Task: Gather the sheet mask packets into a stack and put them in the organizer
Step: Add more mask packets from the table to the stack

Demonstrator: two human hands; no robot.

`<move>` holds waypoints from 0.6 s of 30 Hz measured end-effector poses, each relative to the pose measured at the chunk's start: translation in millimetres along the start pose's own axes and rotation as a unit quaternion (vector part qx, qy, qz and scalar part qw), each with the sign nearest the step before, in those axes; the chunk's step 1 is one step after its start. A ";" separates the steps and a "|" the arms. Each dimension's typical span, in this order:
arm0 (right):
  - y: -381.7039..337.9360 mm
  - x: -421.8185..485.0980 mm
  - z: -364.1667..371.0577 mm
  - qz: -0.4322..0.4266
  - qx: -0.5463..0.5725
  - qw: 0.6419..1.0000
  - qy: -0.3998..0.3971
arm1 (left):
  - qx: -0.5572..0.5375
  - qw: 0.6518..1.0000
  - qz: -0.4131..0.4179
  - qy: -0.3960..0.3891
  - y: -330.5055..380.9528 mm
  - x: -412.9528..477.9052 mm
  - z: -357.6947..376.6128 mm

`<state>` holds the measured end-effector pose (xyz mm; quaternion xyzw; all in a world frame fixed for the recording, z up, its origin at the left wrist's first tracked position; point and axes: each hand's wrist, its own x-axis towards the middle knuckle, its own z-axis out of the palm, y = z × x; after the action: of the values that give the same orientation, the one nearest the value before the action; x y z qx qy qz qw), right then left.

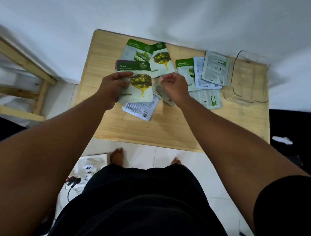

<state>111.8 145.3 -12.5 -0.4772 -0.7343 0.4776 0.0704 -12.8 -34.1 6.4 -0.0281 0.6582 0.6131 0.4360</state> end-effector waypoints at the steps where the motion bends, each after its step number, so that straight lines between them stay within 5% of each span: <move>1: -2.0 2.3 2.4 -0.009 -0.012 1.000 0.013 | 0.011 1.000 0.000 -0.008 1.4 5.0 -1.9; 9: -23.8 50.3 14.8 -0.076 -0.118 0.990 0.009 | 0.035 0.999 -0.020 0.037 7.8 37.5 -2.6; 18: -35.2 96.6 14.9 -0.037 -0.231 0.970 -0.059 | 0.030 0.998 -0.017 0.052 2.4 63.3 20.5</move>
<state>29.5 207.0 -27.5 -0.4237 -0.8450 0.3192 -0.0676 -42.2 15.0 -27.5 -0.0580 0.6977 0.5834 0.4117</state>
